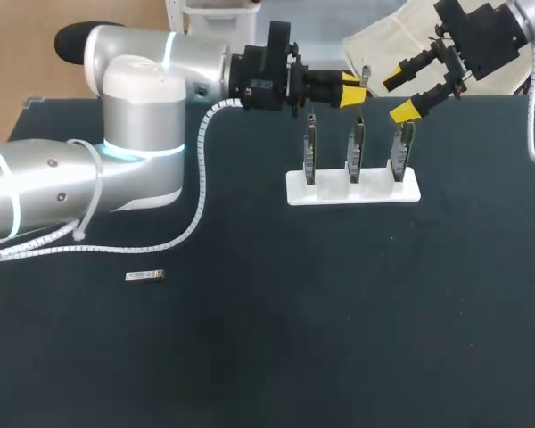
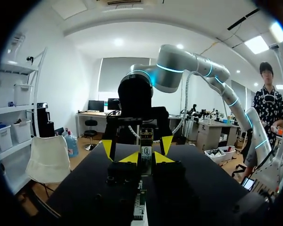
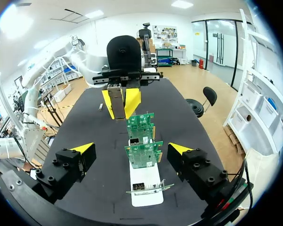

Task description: Pick up the optical module with the left hand, and insert it into the network port with the right hand.

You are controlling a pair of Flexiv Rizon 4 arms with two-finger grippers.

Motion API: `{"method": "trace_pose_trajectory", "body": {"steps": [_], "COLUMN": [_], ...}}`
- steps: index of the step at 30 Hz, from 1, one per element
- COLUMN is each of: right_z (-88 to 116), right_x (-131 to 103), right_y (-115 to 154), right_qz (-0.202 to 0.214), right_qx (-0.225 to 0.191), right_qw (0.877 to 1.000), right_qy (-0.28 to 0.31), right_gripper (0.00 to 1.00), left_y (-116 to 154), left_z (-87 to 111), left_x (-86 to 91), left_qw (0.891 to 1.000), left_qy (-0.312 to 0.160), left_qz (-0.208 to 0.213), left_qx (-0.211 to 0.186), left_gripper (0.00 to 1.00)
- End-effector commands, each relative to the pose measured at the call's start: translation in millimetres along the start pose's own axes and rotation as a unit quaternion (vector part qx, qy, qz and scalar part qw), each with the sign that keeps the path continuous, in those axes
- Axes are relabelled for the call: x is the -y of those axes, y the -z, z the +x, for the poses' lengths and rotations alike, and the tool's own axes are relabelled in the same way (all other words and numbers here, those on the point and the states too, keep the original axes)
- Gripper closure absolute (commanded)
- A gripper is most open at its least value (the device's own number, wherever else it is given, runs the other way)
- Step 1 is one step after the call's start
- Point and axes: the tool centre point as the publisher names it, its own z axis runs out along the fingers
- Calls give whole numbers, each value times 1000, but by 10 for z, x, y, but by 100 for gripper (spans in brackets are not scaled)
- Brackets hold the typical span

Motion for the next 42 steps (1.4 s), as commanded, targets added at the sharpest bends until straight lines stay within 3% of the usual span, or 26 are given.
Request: {"method": "trace_pose_trajectory", "body": {"steps": [1, 21, 42], "right_z": [1, 1, 1], "right_x": [-16, -16, -16], "right_y": [0, 0, 0], "right_qz": [2, 2, 2], "right_qx": [0, 0, 0], "right_qw": [1000, 1000, 1000], "right_qy": [0, 0, 0], "right_gripper": [0, 0, 0], "left_y": [10, -80, -40], "left_z": [49, 187, 186], "left_x": [0, -139, -134], "left_qw": [1000, 1000, 1000], "left_qy": [10, 27, 31], "left_qz": [-2, -3, -4], "left_qx": [-4, 5, 3], "left_gripper": [100, 100, 100]}}
